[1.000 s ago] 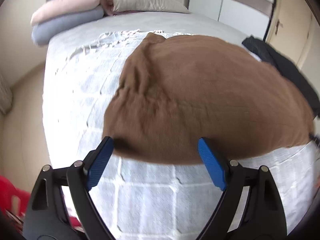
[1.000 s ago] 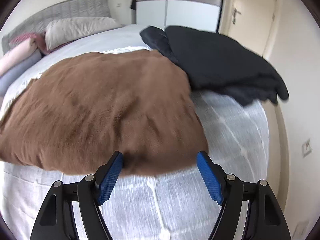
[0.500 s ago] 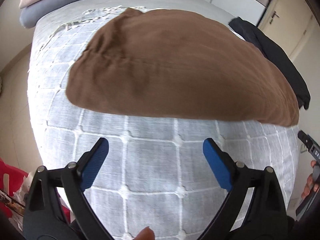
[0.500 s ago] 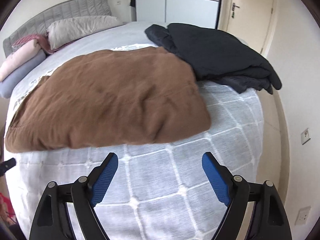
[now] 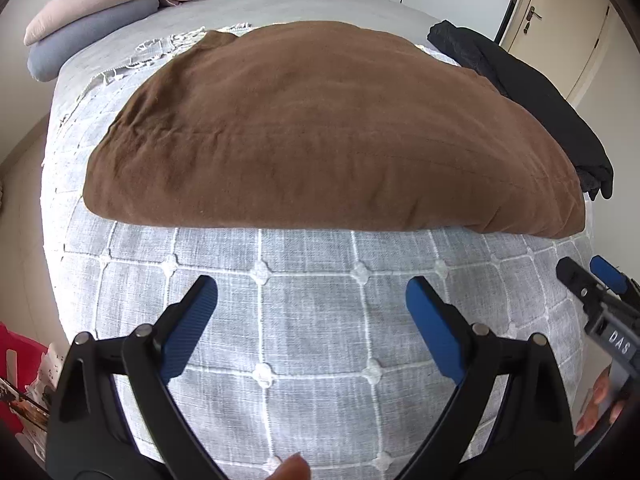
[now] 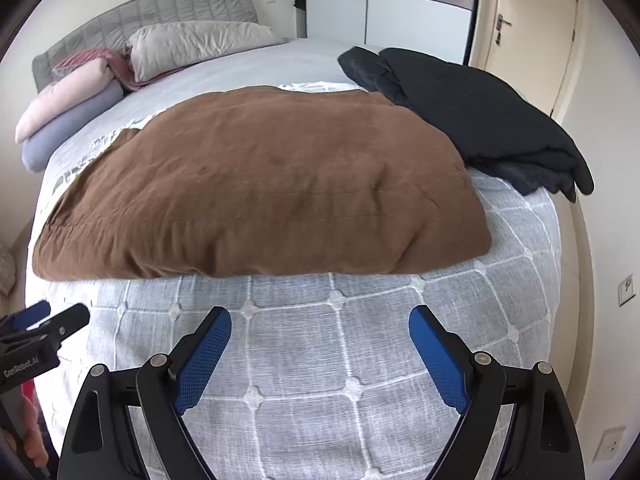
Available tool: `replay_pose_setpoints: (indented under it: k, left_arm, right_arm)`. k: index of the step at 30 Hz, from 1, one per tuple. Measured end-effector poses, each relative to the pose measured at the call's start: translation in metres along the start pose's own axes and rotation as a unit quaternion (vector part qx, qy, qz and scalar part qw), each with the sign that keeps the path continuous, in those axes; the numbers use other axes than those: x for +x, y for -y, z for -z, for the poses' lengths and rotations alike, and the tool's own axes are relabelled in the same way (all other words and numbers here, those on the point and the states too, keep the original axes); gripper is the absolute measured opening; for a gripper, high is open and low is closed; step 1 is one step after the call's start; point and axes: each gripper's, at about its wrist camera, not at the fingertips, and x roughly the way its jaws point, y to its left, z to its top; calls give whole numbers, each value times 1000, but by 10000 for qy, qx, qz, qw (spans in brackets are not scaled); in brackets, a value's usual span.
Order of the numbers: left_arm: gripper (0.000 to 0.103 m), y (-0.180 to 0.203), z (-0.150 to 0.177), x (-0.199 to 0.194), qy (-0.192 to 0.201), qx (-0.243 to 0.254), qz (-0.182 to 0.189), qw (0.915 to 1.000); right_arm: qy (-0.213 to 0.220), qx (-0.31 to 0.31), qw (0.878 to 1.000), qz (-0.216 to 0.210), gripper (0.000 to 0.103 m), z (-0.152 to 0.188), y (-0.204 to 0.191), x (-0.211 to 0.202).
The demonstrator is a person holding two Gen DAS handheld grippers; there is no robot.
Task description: Fold large clothes
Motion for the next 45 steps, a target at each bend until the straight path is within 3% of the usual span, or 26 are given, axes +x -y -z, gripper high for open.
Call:
replay_pose_setpoints:
  k: [14, 45]
  left_arm:
    - [95, 24, 1, -8, 394, 230, -246, 9987]
    - [95, 36, 6, -6, 343, 400, -281, 9982]
  right_arm:
    - [49, -87, 9999, 125, 92, 1, -6, 0]
    - [-29, -199, 9997, 169, 92, 2, -10, 6]
